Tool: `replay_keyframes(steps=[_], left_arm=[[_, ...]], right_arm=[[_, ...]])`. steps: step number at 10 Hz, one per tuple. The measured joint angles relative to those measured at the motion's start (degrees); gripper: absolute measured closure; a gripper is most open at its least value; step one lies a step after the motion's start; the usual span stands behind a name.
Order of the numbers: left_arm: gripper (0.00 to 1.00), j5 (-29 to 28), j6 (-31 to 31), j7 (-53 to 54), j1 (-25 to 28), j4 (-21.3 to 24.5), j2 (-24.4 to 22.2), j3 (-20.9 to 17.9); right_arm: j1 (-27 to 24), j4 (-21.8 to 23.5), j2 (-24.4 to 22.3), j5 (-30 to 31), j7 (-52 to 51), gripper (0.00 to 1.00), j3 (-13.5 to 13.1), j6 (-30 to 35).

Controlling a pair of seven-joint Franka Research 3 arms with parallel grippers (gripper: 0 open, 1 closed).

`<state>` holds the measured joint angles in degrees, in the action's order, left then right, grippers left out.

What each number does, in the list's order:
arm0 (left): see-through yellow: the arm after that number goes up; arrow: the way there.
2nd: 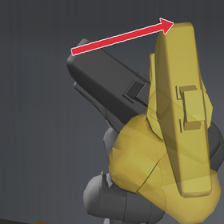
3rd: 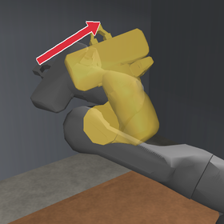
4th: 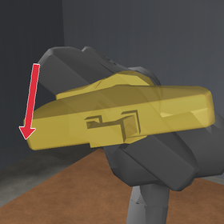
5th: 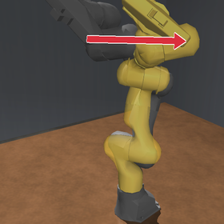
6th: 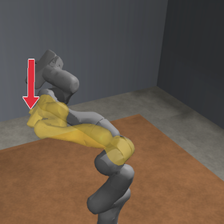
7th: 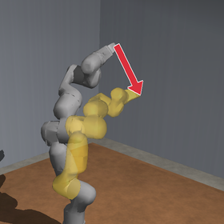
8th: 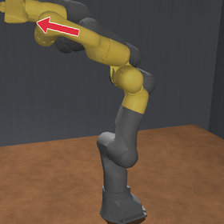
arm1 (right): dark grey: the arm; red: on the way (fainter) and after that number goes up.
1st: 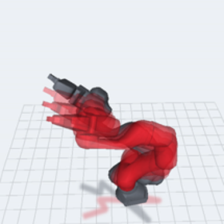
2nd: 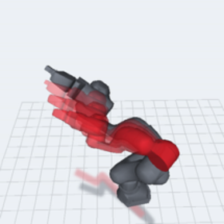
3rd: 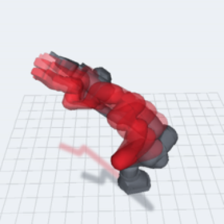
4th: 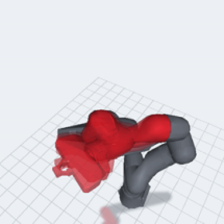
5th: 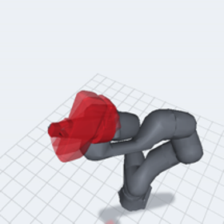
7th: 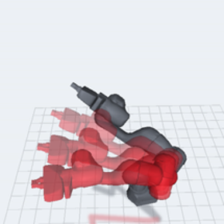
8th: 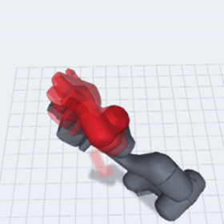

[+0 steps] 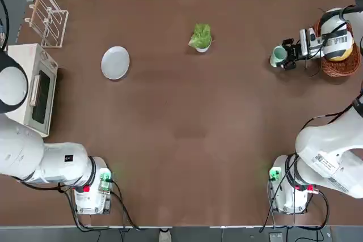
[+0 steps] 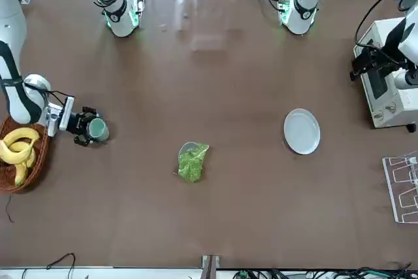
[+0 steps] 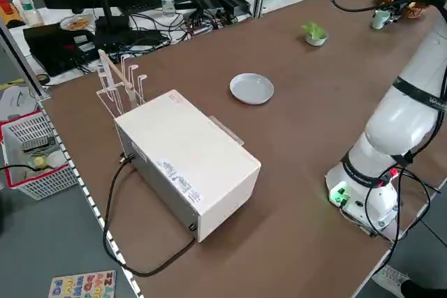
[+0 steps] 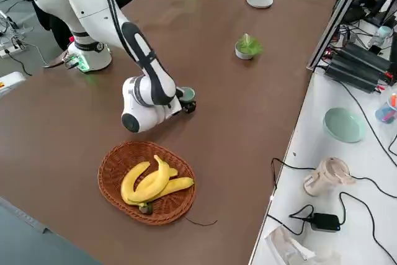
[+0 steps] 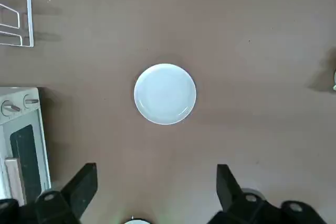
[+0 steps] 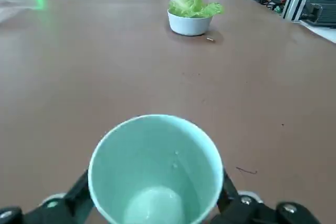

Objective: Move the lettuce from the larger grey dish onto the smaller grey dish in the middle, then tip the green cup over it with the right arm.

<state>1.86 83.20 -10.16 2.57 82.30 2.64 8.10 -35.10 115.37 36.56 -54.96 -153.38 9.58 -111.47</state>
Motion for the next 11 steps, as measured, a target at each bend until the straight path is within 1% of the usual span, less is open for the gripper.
replay_keyframes(steps=[5,7,9,11], left_arm=[[0.0,-0.8,0.5,0.0,0.0,0.0,0.0,0.0],[0.0,-0.8,0.5,0.0,0.0,0.0,0.0,0.0],[0.0,-0.8,0.5,0.0,0.0,0.0,0.0,0.0],[0.0,-0.8,0.5,0.0,0.0,0.0,0.0,0.0]], right_arm=[[-0.9,-0.4,0.0,0.0,0.0,0.0,0.0,-0.2],[-1.8,-2.0,0.0,0.5,0.5,0.0,-0.3,-0.4],[-2.2,-4.2,-0.5,3.6,4.4,0.0,-0.7,-0.6],[-2.5,-6.1,-2.0,7.0,11.7,0.0,-0.7,-0.6]])
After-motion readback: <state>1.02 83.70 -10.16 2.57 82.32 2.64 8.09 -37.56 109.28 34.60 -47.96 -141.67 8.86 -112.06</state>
